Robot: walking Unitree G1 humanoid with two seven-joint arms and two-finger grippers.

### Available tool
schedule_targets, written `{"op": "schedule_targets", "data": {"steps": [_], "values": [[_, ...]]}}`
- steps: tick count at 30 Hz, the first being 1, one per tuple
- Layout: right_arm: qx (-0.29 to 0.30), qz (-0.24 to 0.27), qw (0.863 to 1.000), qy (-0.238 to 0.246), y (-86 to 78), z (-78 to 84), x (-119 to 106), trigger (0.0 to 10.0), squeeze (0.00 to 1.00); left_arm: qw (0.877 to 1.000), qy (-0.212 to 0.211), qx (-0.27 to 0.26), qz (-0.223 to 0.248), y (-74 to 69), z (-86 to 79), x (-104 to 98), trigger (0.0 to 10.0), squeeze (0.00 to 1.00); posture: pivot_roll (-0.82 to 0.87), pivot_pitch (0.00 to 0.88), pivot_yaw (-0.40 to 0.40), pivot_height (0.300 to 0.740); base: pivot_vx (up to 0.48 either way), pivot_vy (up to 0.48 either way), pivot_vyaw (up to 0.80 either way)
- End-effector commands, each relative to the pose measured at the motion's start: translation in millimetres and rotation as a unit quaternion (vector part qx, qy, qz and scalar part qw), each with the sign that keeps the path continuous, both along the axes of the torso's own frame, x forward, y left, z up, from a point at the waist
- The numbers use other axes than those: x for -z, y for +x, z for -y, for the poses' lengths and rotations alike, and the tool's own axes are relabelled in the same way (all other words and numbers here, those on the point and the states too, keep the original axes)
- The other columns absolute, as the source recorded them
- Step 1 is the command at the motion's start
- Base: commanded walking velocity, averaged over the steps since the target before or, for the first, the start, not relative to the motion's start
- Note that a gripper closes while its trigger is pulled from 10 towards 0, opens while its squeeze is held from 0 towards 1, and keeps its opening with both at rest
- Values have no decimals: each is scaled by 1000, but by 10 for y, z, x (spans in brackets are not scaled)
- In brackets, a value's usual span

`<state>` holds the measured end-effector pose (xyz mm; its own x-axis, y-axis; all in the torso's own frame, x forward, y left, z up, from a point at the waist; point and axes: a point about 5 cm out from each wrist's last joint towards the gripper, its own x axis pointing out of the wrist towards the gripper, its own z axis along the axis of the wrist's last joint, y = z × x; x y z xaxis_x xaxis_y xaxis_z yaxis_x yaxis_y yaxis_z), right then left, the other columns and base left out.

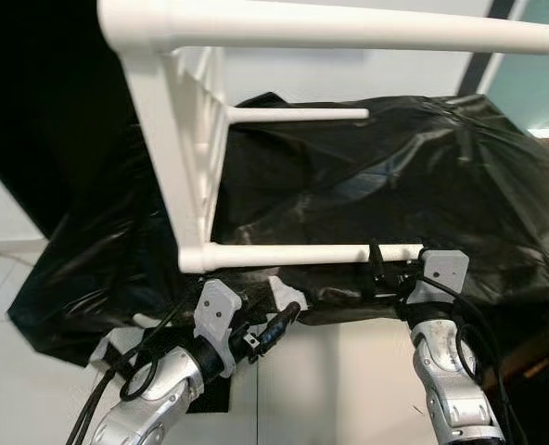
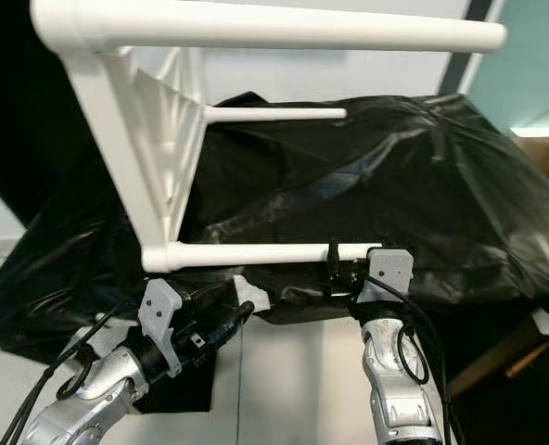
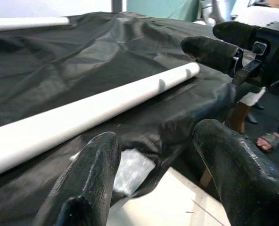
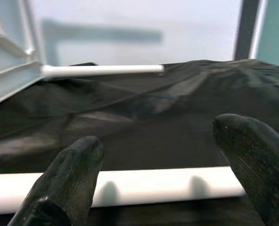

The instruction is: Building children table

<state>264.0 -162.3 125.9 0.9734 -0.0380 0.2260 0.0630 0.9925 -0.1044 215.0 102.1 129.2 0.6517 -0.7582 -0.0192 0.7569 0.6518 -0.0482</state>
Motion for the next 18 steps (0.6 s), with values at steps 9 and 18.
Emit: {"op": "schedule_targets", "data": {"steps": [9, 18], "values": [[-12, -3, 1000, -12, 26, 3, -5, 10000, 0, 1000, 1, 19, -1, 0, -8, 27, 10000, 0, 3, 0, -2, 740, 0, 0, -617], [-15, 0, 1000, -21, 24, 50, -17, 10000, 0, 1000, -9, 13, 1, 10, -20, 17, 10000, 0, 3, 0, -8, 740, 0, 0, 0]]}}
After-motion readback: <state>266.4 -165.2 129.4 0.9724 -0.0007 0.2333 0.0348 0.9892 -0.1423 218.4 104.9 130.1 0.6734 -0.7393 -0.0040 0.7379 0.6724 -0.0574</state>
